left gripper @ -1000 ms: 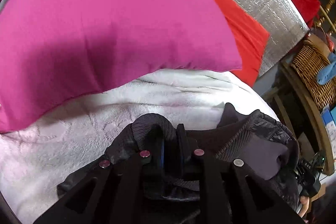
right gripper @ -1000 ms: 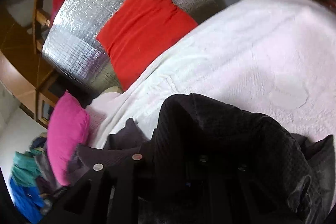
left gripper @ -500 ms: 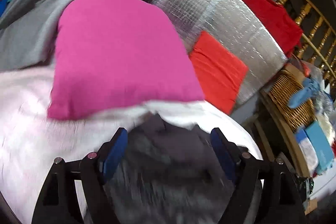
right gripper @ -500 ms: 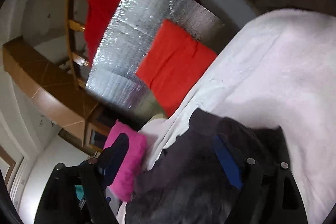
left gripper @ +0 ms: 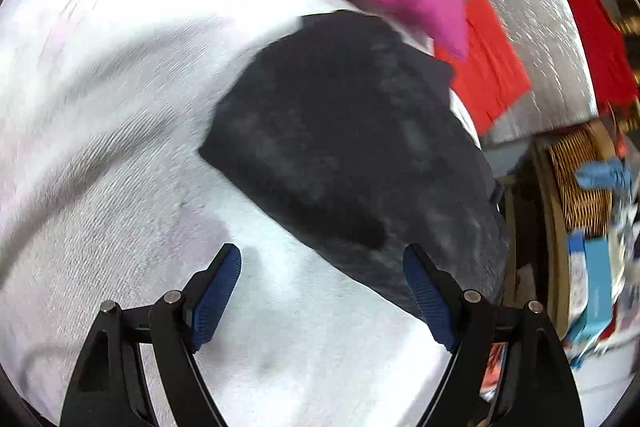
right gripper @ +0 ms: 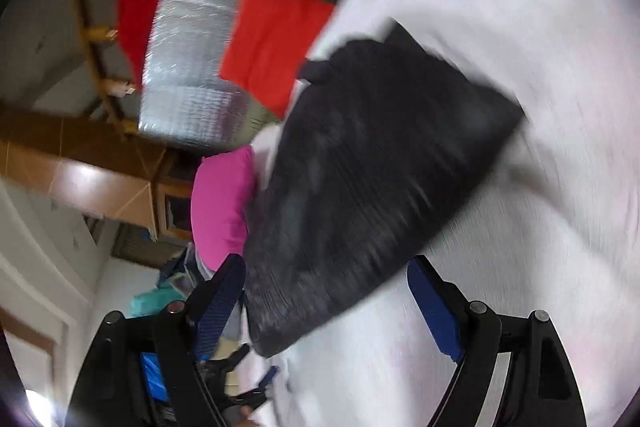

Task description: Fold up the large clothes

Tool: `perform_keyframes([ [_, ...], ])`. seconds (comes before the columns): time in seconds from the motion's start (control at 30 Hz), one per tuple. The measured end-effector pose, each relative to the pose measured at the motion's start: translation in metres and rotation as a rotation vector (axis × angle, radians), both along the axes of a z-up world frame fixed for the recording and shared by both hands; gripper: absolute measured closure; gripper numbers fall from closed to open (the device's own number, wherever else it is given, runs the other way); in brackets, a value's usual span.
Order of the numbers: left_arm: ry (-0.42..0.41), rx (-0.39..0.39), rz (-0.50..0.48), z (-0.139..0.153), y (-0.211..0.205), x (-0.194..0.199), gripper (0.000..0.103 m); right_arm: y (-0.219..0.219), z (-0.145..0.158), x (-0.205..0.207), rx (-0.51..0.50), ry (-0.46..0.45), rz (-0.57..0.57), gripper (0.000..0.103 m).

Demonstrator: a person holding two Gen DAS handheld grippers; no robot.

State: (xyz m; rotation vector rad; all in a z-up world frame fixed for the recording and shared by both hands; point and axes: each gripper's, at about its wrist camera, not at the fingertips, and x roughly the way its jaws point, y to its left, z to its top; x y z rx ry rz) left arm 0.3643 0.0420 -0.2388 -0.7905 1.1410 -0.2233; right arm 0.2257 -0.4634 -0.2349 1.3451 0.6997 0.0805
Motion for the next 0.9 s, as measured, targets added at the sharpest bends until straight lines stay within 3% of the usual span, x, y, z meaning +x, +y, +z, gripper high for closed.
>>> perform_keyframes([
  [0.13,-0.007,-0.063,0.078,-0.010,0.009,0.013,0.020,-0.012,-0.024,0.009,0.071,0.039,-0.075,0.017],
  [0.47,-0.043,-0.161,0.214,-0.019,0.018,0.043,0.015,-0.041,-0.032,0.047,0.017,0.024,-0.222,0.017],
  [0.53,-0.053,-0.165,0.220,-0.019,0.020,0.046,0.015,-0.041,-0.029,0.055,-0.025,0.031,-0.236,0.021],
  [0.57,-0.057,-0.163,0.223,-0.019,0.025,0.047,0.015,-0.041,-0.028,0.057,-0.043,0.047,-0.241,0.037],
  [0.6,-0.066,-0.158,0.233,-0.018,0.025,0.047,0.017,-0.042,-0.030,0.059,-0.057,0.069,-0.238,0.056],
  [0.67,-0.069,-0.111,0.243,-0.016,0.025,0.047,0.045,-0.044,-0.031,0.056,-0.053,0.071,-0.236,0.061],
  [0.77,-0.076,-0.095,0.247,-0.015,0.023,0.052,0.059,-0.040,-0.012,0.056,-0.122,0.052,-0.217,0.069],
  [0.9,-0.142,-0.064,0.243,0.004,0.026,0.041,0.066,-0.035,0.014,0.047,-0.192,0.010,-0.193,0.072],
])
